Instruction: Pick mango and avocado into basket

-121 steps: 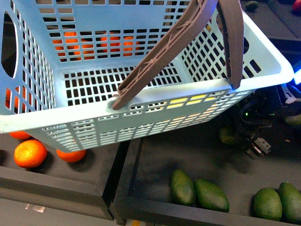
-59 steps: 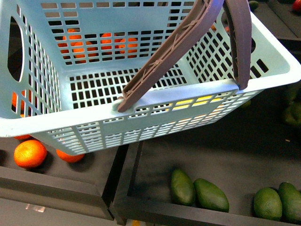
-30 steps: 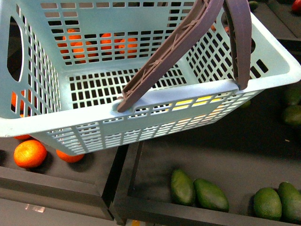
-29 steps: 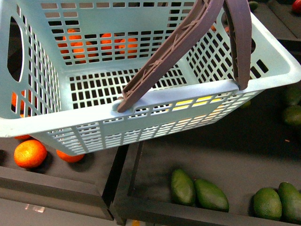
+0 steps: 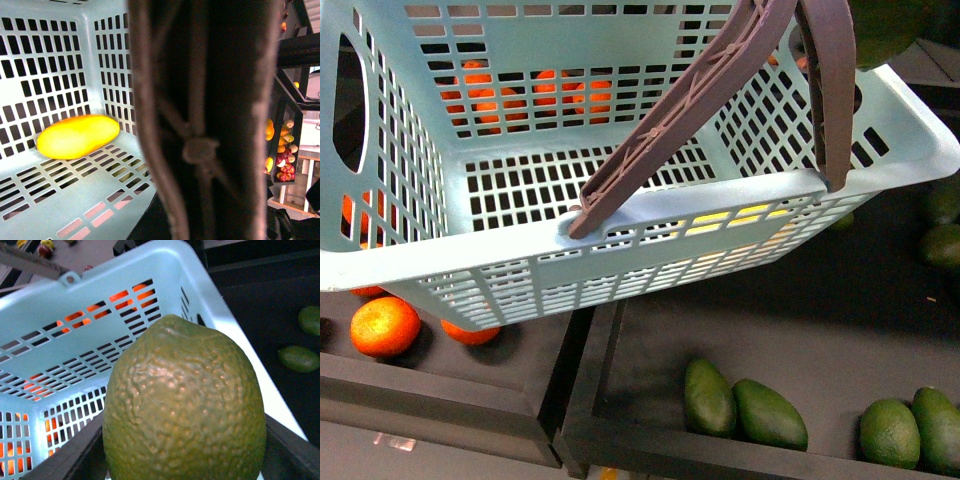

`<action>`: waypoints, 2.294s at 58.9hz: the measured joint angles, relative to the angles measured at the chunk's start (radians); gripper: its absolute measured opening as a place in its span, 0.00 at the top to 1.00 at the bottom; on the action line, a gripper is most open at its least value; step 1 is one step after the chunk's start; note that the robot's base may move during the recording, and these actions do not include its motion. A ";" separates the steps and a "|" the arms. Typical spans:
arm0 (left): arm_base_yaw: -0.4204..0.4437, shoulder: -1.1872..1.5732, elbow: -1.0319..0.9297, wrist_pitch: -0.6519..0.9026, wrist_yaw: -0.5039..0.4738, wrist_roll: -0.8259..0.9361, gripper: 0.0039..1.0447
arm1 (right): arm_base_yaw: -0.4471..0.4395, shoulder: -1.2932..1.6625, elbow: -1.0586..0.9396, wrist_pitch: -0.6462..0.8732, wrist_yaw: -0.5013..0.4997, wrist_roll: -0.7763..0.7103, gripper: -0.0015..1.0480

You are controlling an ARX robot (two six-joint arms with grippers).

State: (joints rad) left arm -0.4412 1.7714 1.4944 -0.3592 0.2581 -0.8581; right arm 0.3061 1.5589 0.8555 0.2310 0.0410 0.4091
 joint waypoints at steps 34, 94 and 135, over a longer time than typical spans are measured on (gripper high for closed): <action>0.002 0.000 0.000 0.000 -0.009 -0.001 0.96 | -0.183 -0.393 -0.428 0.532 0.092 -0.371 0.59; -0.002 0.002 0.000 0.000 0.000 -0.003 0.96 | -0.304 -0.940 -0.850 0.373 -0.039 -0.405 0.98; -0.002 0.002 0.000 0.000 0.000 -0.003 0.96 | -0.304 -1.297 -0.850 0.034 -0.039 -0.405 0.98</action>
State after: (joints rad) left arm -0.4427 1.7729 1.4944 -0.3592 0.2581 -0.8608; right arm 0.0021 0.2615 0.0055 0.2649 0.0017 0.0040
